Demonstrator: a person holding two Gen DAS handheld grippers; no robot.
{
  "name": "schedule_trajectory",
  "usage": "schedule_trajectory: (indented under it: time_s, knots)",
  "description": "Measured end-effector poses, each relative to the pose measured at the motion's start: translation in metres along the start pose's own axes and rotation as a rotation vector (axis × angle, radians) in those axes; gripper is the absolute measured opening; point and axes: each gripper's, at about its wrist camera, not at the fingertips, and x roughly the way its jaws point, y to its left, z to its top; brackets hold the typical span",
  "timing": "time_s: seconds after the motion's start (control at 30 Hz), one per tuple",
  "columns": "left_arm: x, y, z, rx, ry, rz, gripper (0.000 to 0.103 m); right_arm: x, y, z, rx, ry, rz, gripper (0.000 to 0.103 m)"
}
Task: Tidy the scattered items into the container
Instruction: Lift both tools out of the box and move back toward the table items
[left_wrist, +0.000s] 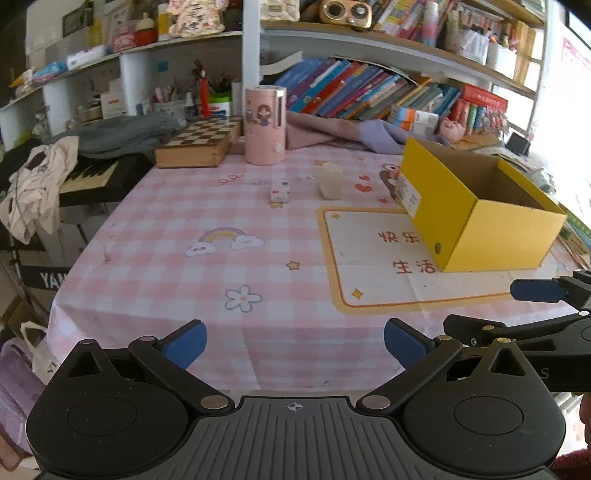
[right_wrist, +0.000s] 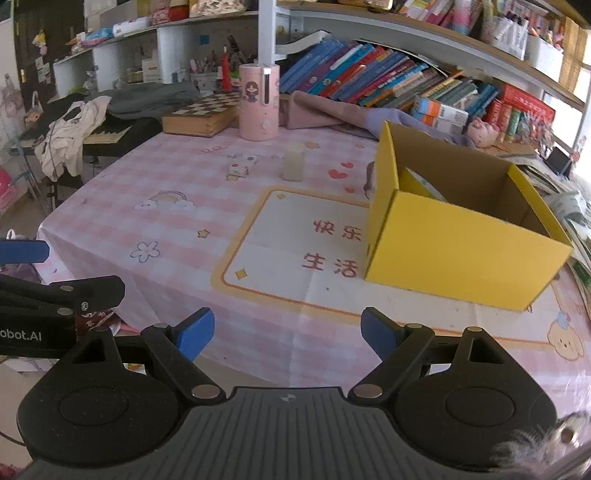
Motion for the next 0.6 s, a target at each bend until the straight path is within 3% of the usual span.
schedule_trajectory:
  time_s: [0.27,0.6]
  knots:
    - [0.009,0.011,0.010,-0.034,-0.024,0.043,0.103,0.015,0.010,0.019,-0.065,-0.052,0.043,0.083]
    - [0.040,0.016,0.047,-0.031,-0.073,0.066,0.103,0.053,0.001,0.070,-0.094,-0.120,0.046,0.076]
